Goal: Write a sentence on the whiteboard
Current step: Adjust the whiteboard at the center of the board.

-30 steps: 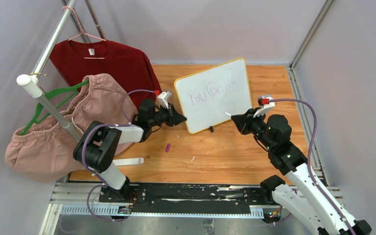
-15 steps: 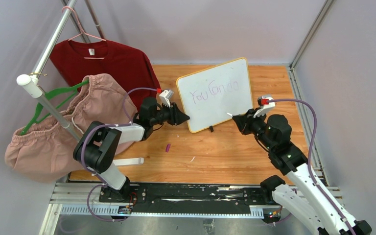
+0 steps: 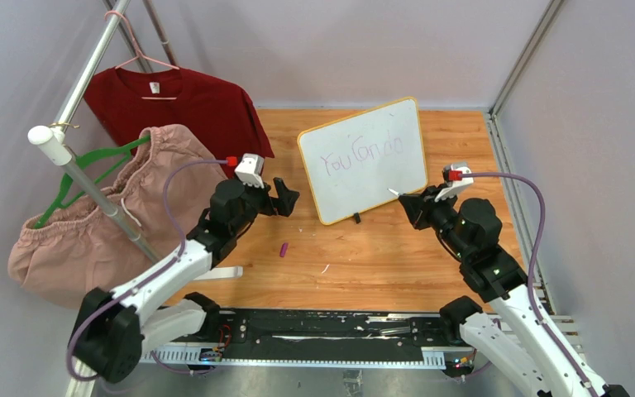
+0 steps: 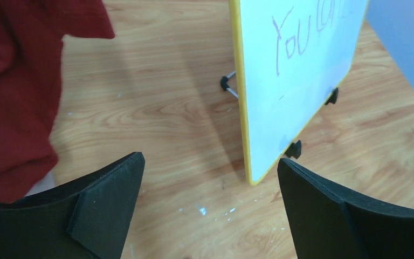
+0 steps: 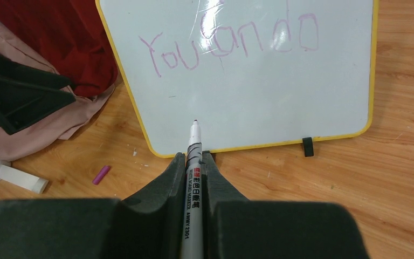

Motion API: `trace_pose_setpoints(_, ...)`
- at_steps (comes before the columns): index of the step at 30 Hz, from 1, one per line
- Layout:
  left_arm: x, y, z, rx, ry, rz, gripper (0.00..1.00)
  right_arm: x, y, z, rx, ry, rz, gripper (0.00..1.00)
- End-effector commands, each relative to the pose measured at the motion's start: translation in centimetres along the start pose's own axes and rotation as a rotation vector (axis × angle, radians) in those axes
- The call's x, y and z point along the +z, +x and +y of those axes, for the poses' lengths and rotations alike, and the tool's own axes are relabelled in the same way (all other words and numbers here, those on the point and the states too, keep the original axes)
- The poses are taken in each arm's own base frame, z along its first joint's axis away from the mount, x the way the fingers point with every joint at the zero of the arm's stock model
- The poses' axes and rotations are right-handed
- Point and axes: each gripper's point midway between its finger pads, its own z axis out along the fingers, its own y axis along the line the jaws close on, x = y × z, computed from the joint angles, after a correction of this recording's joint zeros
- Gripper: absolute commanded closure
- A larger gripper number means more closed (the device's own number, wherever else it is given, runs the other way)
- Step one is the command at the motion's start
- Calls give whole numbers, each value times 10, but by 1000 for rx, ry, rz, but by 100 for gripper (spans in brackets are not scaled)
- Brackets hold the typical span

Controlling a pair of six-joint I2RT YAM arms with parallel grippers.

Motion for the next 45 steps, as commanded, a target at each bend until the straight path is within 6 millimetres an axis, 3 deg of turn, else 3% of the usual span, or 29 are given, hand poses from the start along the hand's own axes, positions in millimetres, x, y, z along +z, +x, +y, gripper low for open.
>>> trace_pose_setpoints(1, -41, 5, 35, 148, -322, 27, 0, -7, -16, 4, -31, -4, -36, 100)
trace_pose_setpoints(5, -76, 6, 33, 256, -484, 70, 0, -7, -14, 0, -45, 12, -23, 100)
trace_pose_setpoints(7, -87, 7, 21, 308, -522, 97, 0, -9, -15, -6, -56, 44, -32, 100)
trace_pose_setpoints(12, -97, -11, -2, 267, -630, 48, 0, -17, -17, -13, -72, 80, -51, 100)
trace_pose_setpoints(15, -97, -25, -10, 199, -681, -70, 0, -22, -15, -16, -79, 90, -43, 100)
trace_pose_setpoints(20, -82, -20, -21, 60, -646, -133, 0, -37, -15, -23, -97, 124, -46, 100)
trace_pose_setpoints(28, -43, 38, -67, 43, -392, 97, 1, -63, -22, -32, -139, 167, -78, 100)
trace_pose_setpoints(32, -17, 64, -94, 7, -396, 217, 4, -72, -30, -32, -153, 171, -99, 100)
trace_pose_setpoints(38, 20, 77, -147, -44, -393, 258, 7, -82, -41, -31, -163, 176, -129, 100)
trace_pose_setpoints(45, 58, 101, -173, -160, -463, 295, 14, -96, -56, -32, -149, 199, -166, 100)
